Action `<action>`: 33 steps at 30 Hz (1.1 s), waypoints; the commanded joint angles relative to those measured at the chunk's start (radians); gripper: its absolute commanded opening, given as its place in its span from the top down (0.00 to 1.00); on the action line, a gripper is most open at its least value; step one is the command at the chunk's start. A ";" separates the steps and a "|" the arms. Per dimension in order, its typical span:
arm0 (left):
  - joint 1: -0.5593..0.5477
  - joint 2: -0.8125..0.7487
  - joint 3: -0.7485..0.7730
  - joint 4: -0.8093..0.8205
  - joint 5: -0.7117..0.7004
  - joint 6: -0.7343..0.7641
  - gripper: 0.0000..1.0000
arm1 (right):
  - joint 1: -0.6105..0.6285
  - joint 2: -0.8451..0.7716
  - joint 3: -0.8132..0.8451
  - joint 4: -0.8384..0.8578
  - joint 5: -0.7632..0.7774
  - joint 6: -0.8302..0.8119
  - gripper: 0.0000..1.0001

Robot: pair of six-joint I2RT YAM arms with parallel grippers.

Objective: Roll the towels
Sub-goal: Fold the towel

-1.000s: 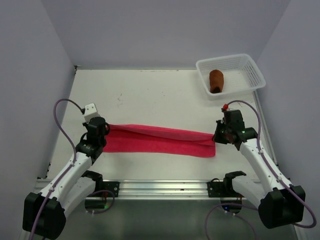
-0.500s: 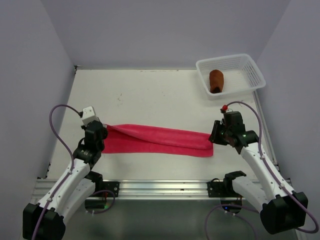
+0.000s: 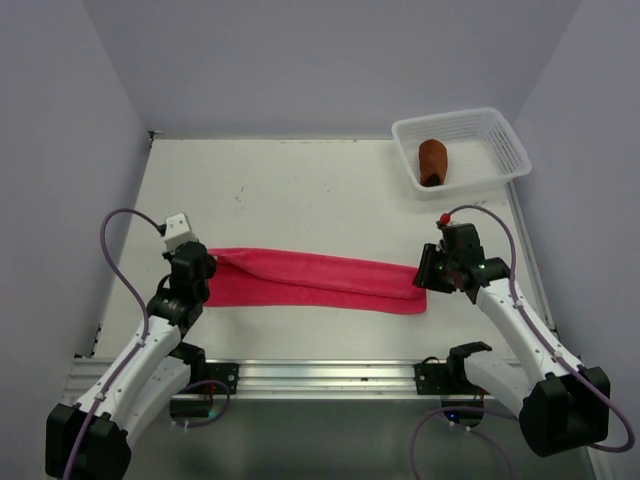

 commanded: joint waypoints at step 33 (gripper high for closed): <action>0.333 0.473 0.334 -0.059 0.504 0.010 0.46 | -0.104 0.234 0.158 0.127 0.027 0.043 0.60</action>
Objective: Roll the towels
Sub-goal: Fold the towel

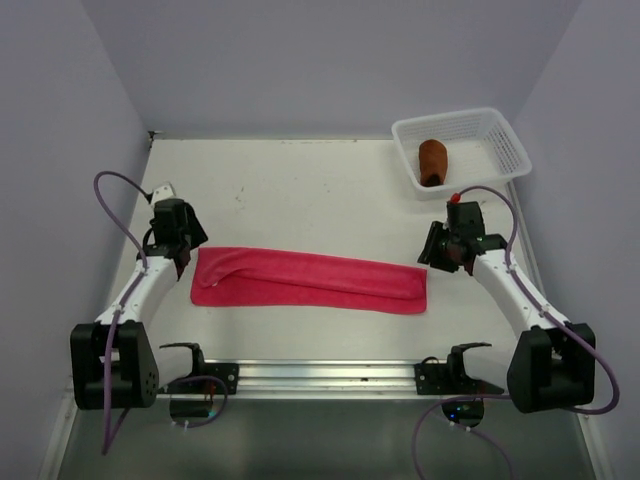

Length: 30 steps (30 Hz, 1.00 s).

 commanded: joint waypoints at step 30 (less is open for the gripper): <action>0.138 0.196 0.011 0.071 0.287 0.046 0.52 | -0.100 0.116 -0.047 0.134 -0.111 -0.014 0.59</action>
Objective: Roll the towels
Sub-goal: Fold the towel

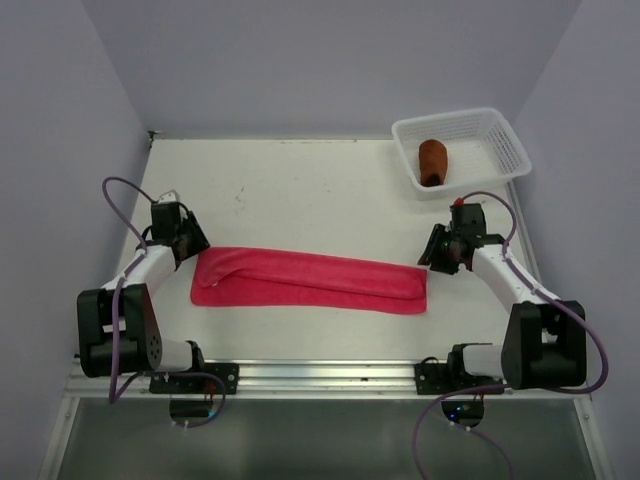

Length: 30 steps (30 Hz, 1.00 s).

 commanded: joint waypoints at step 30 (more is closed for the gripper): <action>0.012 0.058 -0.012 0.094 0.043 0.015 0.82 | -0.013 0.020 -0.023 0.053 -0.009 -0.019 0.60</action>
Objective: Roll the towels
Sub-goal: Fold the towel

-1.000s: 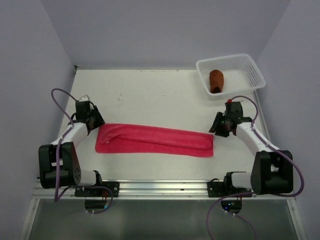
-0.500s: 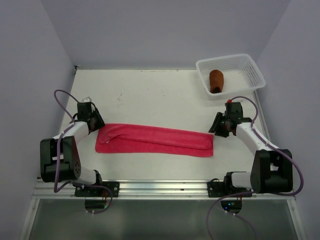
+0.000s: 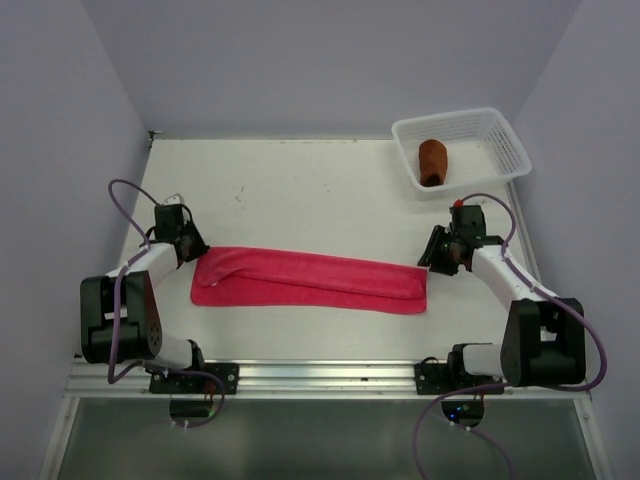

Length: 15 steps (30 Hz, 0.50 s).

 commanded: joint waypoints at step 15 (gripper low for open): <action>0.011 -0.016 0.035 0.018 -0.030 0.043 0.76 | -0.005 0.074 -0.015 0.065 0.018 0.002 0.61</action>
